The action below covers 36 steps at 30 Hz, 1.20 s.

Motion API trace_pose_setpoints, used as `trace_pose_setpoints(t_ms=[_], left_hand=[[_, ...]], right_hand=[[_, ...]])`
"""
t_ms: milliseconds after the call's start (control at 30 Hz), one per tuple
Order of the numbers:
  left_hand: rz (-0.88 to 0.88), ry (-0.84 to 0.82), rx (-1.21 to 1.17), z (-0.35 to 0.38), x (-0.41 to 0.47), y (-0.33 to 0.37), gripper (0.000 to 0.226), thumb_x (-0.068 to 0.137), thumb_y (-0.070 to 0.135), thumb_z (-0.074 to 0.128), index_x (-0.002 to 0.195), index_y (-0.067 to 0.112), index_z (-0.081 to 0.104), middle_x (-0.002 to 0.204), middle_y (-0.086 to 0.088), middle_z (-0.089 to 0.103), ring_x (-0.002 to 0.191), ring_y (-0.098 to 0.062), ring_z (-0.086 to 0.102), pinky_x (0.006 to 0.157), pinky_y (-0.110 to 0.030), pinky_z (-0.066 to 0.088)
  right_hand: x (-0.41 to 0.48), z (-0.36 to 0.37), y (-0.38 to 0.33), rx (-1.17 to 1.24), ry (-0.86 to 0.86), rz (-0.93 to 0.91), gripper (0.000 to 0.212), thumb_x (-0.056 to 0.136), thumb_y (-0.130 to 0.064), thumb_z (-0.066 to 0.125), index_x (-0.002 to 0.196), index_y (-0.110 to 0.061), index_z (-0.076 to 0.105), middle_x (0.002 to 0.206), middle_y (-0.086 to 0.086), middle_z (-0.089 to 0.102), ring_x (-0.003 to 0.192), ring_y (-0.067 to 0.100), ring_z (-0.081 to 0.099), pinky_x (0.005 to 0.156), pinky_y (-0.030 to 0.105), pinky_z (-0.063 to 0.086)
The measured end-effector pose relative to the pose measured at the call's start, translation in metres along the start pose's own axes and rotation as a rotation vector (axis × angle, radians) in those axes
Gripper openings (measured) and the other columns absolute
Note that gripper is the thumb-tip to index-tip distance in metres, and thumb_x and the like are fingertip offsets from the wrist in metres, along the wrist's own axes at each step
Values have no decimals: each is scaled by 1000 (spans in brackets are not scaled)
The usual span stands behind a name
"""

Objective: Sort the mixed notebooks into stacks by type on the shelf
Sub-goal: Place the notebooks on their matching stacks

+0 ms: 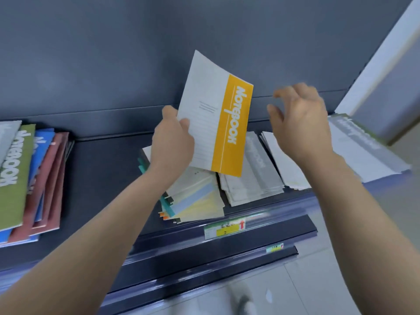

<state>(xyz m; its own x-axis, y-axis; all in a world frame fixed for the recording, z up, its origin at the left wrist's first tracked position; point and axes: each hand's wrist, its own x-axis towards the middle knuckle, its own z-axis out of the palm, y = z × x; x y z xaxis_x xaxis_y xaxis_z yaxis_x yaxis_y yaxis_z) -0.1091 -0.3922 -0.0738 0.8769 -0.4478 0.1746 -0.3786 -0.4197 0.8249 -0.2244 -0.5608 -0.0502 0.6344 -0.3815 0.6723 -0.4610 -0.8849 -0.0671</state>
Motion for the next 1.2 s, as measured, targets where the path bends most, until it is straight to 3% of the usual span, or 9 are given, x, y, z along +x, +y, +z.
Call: trace_pose_setpoints(t_ms=[133, 233, 333, 400, 467, 600, 767, 967, 1200], left_hand=[[-15, -23, 61, 55, 2, 32, 8, 101, 17, 34, 102, 9, 35, 76, 2, 45, 65, -14, 44, 51, -30, 31], [-91, -64, 75, 107, -1, 55, 3, 99, 11, 34, 102, 9, 35, 79, 1, 46, 63, -8, 42, 49, -23, 35], [-170, -150, 117, 159, -7, 75, 30, 95, 6, 37, 125, 6, 37, 105, -15, 53, 70, -10, 45, 59, -15, 34], [-158, -219, 212, 192, -9, 85, 43, 95, 7, 38, 136, 3, 27, 119, -22, 52, 88, -25, 56, 60, -22, 35], [-248, -250, 240, 220, -10, 91, 49, 95, 5, 38, 139, -4, 19, 122, -21, 52, 106, -33, 54, 73, -31, 40], [-345, -261, 222, 252, -12, 94, 39, 93, 3, 42, 129, -4, 29, 113, -15, 56, 98, -28, 57, 68, -31, 43], [-232, -262, 662, 263, -17, 87, 29, 91, 13, 52, 116, 2, 43, 107, -12, 61, 93, -26, 61, 62, -28, 41], [-40, -114, 785, 226, -20, 102, 32, 93, 18, 52, 119, 3, 42, 120, -14, 50, 108, -31, 52, 72, -32, 35], [319, 360, 842, 92, -44, 114, 18, 87, 6, 56, 104, 2, 54, 99, -18, 56, 90, -37, 53, 70, -42, 38]], right_hand=[[4, -12, 49, -17, 69, -102, 25, 86, -18, 56, 103, 0, 61, 98, 22, 60, 90, 42, 54, 74, 45, 42], [8, -18, 90, 6, 50, -161, 29, 86, -20, 57, 106, 0, 61, 100, 21, 61, 92, 42, 54, 75, 45, 42], [11, -24, 136, 30, 20, -190, 29, 86, -20, 57, 105, 1, 62, 99, 21, 62, 91, 42, 54, 76, 47, 44], [12, -25, 166, 46, -7, -194, 29, 86, -20, 56, 105, 1, 62, 99, 22, 62, 92, 43, 54, 78, 49, 46], [14, -25, 189, 74, -46, -192, 30, 87, -20, 54, 107, 0, 62, 101, 22, 61, 95, 43, 53, 81, 50, 46], [17, -26, 217, 142, -84, -193, 28, 88, -17, 56, 110, -1, 61, 105, 21, 61, 99, 41, 52, 84, 49, 44], [22, -24, 222, 217, -110, -223, 28, 90, -18, 57, 114, -3, 60, 110, 17, 60, 105, 38, 51, 87, 45, 40], [24, -27, 196, 302, -90, -317, 27, 89, -19, 56, 111, -3, 60, 109, 17, 60, 103, 38, 52, 85, 45, 40], [35, -45, 92, 386, -68, -479, 28, 88, -19, 57, 111, -3, 58, 112, 15, 58, 105, 37, 50, 84, 41, 37]])
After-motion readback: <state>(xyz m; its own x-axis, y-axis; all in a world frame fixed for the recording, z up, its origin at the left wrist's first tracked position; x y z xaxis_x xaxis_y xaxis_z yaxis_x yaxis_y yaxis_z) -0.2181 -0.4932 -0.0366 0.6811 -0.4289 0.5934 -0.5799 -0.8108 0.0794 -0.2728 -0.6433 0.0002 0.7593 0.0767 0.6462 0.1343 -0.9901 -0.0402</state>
